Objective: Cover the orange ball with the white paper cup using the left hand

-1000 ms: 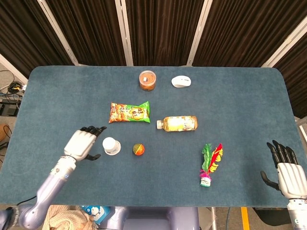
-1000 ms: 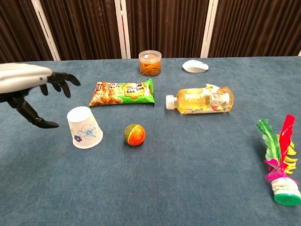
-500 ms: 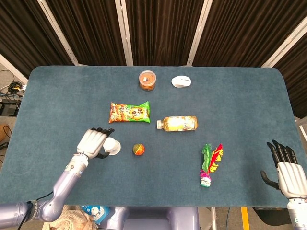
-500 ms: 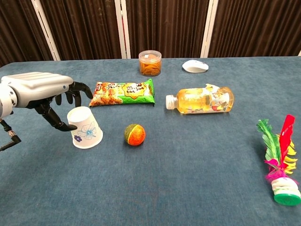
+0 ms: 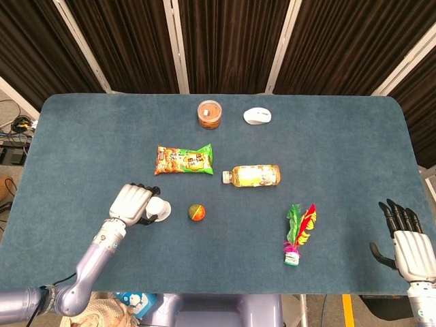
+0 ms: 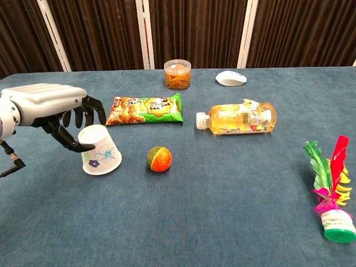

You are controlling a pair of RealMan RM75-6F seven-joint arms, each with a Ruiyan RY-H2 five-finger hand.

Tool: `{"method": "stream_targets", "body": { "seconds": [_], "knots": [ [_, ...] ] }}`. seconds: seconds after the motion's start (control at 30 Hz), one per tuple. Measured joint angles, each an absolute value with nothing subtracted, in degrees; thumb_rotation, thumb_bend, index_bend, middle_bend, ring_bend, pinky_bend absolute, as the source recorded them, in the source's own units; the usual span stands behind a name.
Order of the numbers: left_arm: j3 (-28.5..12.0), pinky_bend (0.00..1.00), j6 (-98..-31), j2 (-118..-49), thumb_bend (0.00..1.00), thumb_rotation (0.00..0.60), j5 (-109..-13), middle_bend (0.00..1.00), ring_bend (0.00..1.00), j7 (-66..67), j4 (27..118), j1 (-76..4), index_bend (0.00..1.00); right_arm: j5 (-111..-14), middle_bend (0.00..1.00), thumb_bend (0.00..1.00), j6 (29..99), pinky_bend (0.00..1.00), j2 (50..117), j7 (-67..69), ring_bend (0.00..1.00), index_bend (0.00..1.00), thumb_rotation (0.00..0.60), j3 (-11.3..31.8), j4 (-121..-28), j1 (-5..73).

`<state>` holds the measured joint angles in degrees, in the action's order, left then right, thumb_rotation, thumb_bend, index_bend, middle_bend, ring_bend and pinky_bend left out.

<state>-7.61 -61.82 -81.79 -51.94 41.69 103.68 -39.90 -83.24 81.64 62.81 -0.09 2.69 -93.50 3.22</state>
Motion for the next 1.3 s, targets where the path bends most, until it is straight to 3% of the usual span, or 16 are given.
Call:
{"method": "stream_targets", "body": {
  "seconds": [0.43,1.13,1.23,1.3],
  "knots": [
    [-11.06,0.42,-64.01,-80.82,0.30,0.600,-57.40,0.45,0.37,38.22,109.60,-42.36,0.29,-83.35,0.00,0.35,81.76,0.03,62.80,-0.14,0.00,0.00,0.600,2.65,-93.60,3.19],
    [-10.21,0.42,-64.49,-89.28,0.30,0.600,-52.01,0.45,0.37,42.67,105.16,-47.00,0.28,-83.17,0.00,0.35,81.59,0.03,62.75,0.49,0.00,0.00,0.600,2.57,-93.24,3.09],
    [-9.84,0.41,-64.49,-90.18,0.27,0.600,-51.51,0.42,0.36,42.67,104.02,-47.22,0.26,-84.22,0.00,0.35,82.93,0.03,62.53,2.71,0.00,0.00,0.600,1.27,-91.12,1.68],
    [-9.50,0.36,-64.38,-90.54,0.21,0.600,-51.01,0.35,0.31,42.77,103.41,-47.34,0.21,-85.59,0.00,0.35,83.83,0.03,62.47,4.47,0.00,0.00,0.600,0.62,-89.91,1.01]
  ]
}}
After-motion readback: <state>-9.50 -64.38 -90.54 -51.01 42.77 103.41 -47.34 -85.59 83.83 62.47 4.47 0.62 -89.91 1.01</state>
